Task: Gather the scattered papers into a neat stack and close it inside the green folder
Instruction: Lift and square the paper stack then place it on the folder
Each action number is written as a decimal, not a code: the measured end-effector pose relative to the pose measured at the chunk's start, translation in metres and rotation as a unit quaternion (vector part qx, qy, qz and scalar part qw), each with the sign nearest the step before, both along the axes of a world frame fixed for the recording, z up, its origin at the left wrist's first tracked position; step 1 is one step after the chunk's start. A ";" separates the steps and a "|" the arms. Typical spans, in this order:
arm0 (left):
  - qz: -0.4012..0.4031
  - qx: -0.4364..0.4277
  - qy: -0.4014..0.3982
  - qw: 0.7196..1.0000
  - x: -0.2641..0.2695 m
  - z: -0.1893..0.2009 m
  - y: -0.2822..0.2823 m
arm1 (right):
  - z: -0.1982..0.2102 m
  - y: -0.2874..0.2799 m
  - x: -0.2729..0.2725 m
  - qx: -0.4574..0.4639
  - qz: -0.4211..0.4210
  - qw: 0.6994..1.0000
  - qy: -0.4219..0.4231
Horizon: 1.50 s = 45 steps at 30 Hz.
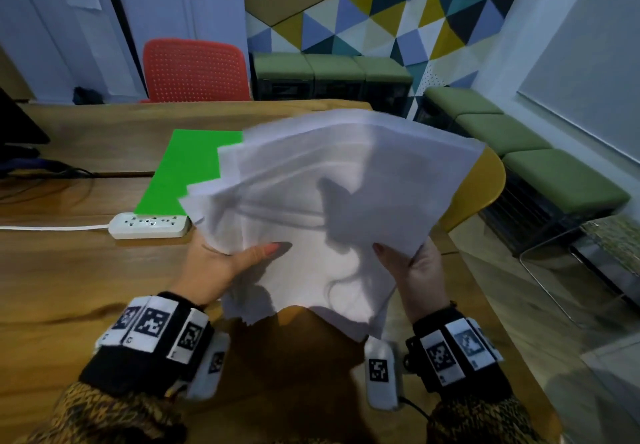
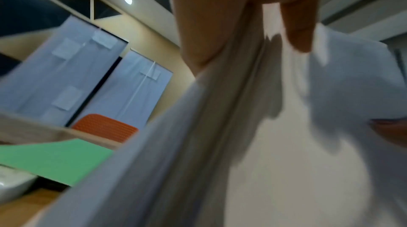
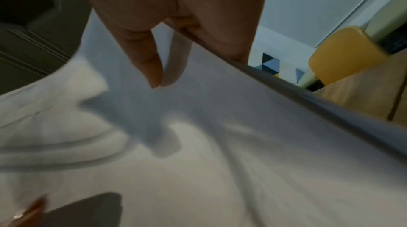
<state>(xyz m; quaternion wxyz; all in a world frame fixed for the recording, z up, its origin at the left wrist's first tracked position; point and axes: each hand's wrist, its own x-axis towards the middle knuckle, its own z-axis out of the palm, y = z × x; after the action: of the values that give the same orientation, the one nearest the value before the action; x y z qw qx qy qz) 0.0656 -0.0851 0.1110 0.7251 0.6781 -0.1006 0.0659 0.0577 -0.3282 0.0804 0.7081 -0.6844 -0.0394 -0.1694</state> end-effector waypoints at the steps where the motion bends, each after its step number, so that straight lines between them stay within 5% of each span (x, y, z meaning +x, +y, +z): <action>1: 0.017 -0.011 -0.015 1.000 0.000 -0.001 -0.005 | 0.002 0.004 0.000 -0.005 0.004 1.000 -0.006; 18: 0.001 -0.028 -0.052 0.998 0.001 0.005 0.016 | 0.021 0.002 -0.001 0.074 0.089 0.993 -0.019; 26: 0.024 -0.033 -0.075 0.996 0.006 0.001 0.013 | 0.016 0.008 0.002 0.079 0.043 0.996 -0.002; 35: 0.111 0.023 -0.147 0.983 0.009 0.007 0.008 | 0.036 0.026 -0.012 -0.027 -0.091 0.990 -0.101; 37: 0.146 0.060 -0.189 0.969 0.003 0.010 0.009 | 0.045 0.026 -0.017 -0.076 -0.147 0.976 -0.142; 42: 0.192 0.275 -0.328 0.883 -0.005 0.035 0.017 | 0.069 0.030 -0.019 -0.342 -0.204 0.897 -0.191; 45: 0.165 0.318 -0.304 0.883 -0.011 0.044 0.016 | 0.071 0.032 -0.019 -0.365 -0.186 0.888 -0.208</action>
<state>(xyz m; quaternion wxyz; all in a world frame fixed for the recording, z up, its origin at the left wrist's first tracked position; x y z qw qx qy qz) 0.0543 -0.0688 0.1550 0.3827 0.8259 -0.2180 0.3520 0.0391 -0.2965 0.1517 0.3398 -0.8383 -0.1164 -0.4102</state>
